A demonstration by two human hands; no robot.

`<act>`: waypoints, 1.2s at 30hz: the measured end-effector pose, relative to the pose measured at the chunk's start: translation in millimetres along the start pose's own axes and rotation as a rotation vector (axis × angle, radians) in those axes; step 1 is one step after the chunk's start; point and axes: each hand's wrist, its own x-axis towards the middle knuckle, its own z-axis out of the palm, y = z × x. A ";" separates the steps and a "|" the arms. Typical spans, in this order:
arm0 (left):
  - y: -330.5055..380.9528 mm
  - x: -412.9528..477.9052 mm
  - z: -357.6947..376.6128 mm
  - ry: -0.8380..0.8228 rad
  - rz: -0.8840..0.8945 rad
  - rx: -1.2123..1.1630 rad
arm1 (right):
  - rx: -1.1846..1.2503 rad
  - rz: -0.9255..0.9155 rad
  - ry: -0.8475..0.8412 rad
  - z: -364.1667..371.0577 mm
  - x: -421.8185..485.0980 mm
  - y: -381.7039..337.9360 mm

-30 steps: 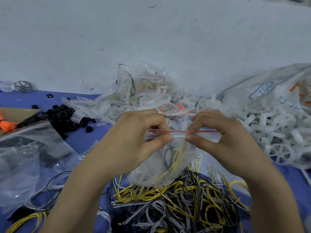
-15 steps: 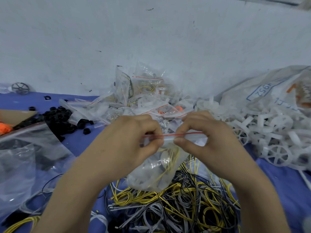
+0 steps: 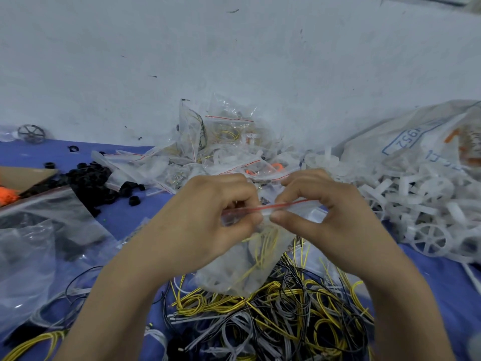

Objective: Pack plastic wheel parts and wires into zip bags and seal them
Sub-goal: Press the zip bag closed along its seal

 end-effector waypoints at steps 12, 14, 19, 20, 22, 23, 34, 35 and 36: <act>-13.5 -6.3 -8.9 0.068 -0.097 0.008 | 0.082 0.119 0.119 -20.2 -8.7 32.9; -15.7 -7.1 -11.3 0.077 -0.100 0.020 | 0.143 0.168 0.141 -24.5 -11.5 41.2; -17.3 -8.0 -15.3 0.095 -0.096 0.019 | 0.149 0.213 0.177 -31.2 -16.5 54.1; -17.8 -8.7 -16.7 0.103 -0.100 0.018 | 0.158 0.218 0.186 -31.7 -16.8 55.0; -19.0 -10.8 -19.7 0.120 -0.118 0.007 | 0.174 0.227 0.199 -32.8 -17.6 55.5; -19.4 -11.6 -21.1 0.126 -0.123 0.008 | 0.182 0.223 0.198 -33.3 -17.9 55.5; -21.6 -5.9 -12.3 0.285 -0.186 -0.085 | 0.323 0.477 -0.314 12.3 -11.5 64.5; -22.2 -5.8 -11.8 0.291 -0.191 -0.083 | 0.336 0.513 -0.396 23.3 -10.6 66.0; -24.0 -5.9 -11.3 0.295 -0.199 -0.079 | 0.371 0.533 -0.441 32.6 -9.5 68.0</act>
